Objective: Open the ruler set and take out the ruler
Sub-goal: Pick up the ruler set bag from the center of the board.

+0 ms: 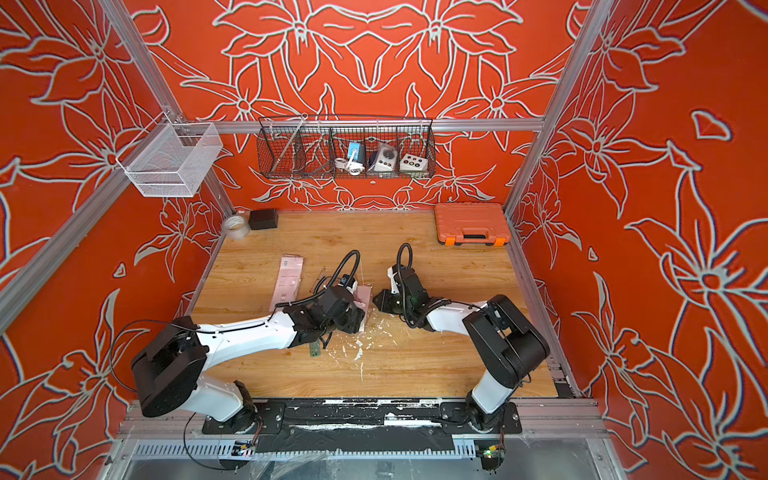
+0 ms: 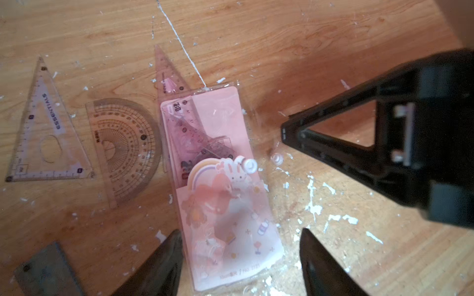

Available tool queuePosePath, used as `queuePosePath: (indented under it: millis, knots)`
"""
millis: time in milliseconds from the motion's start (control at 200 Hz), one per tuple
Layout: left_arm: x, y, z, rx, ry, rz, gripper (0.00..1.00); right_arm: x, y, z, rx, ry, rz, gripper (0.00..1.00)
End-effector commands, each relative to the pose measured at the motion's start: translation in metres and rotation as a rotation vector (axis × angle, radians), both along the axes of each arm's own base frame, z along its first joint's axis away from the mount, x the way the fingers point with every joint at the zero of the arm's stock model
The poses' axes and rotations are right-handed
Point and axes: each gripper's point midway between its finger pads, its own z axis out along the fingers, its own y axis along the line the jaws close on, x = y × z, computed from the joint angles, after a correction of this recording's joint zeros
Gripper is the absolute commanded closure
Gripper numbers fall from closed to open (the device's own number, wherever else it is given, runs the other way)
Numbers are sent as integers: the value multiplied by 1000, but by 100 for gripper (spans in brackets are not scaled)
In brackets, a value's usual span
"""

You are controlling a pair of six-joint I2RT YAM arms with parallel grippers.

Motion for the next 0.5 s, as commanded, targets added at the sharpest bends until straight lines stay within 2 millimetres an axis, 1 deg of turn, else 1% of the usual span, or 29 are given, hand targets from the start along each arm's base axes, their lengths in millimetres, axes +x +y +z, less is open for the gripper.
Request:
queuePosePath:
  millis: [0,85,205,325,425,495]
  knots:
    - [4,8,-15,-46,84,24,30,-6,-17,-13,-90,35,-13,69]
    - [5,13,-22,-12,93,27,30,-9,-15,-18,-108,77,19,61]
    - [5,17,-30,22,99,25,29,-13,-4,-29,-88,133,68,59]
    - [4,19,-34,31,101,26,29,-17,7,-39,-41,178,94,60]
    - [3,20,-37,30,100,31,29,-17,14,-48,-9,211,103,64]
    - [2,20,-37,24,96,30,29,-16,16,-51,5,219,102,73]
